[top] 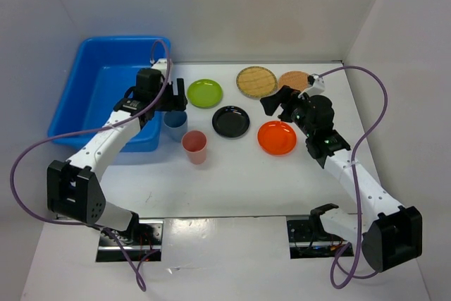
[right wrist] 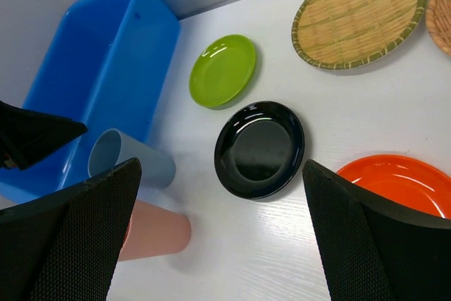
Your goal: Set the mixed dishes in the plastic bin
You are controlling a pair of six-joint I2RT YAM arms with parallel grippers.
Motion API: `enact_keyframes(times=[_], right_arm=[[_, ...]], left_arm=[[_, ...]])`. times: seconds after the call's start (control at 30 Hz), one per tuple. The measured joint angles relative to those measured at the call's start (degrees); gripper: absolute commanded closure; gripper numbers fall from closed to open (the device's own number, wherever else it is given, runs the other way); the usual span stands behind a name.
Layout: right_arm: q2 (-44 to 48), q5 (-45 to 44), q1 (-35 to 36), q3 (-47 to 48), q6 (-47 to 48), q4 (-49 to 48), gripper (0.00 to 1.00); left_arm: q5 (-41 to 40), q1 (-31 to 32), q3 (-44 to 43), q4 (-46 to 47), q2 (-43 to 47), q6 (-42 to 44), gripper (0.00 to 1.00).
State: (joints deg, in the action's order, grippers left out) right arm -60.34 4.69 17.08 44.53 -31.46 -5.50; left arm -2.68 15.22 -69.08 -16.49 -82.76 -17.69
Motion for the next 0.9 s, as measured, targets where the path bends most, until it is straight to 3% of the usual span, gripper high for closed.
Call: enact_keyframes(times=[0.2,0.33,0.63,0.8,0.9], right_arm=[[0.0,-0.1,0.0,-0.1,-0.2,0.0,0.0],[0.0,-0.4,0.0,-0.1,-0.2,0.0,0.0],[0.0,-1.5,0.0,-0.1,-0.4,0.0,0.0],[-0.1,-1.6,0.0,-0.1,-0.4,0.0,0.0],[-0.3,-1.6,0.0,-0.1,-0.4,0.0,0.0]], left_arm=[[1.2,4.6,-0.4,-0.1,-0.9,3.7,0.06],[-1.9,7.7,-2.9,-1.3,-6.5,5.4,0.06],[-7.6,8.8,-4.2,-5.7,-12.8,5.3,0.06],[-7.3,8.8,-4.3,-5.4,-12.4,4.3,0.24],[-6.9,8.8,-4.3,-5.5,-12.4,4.0,0.27]])
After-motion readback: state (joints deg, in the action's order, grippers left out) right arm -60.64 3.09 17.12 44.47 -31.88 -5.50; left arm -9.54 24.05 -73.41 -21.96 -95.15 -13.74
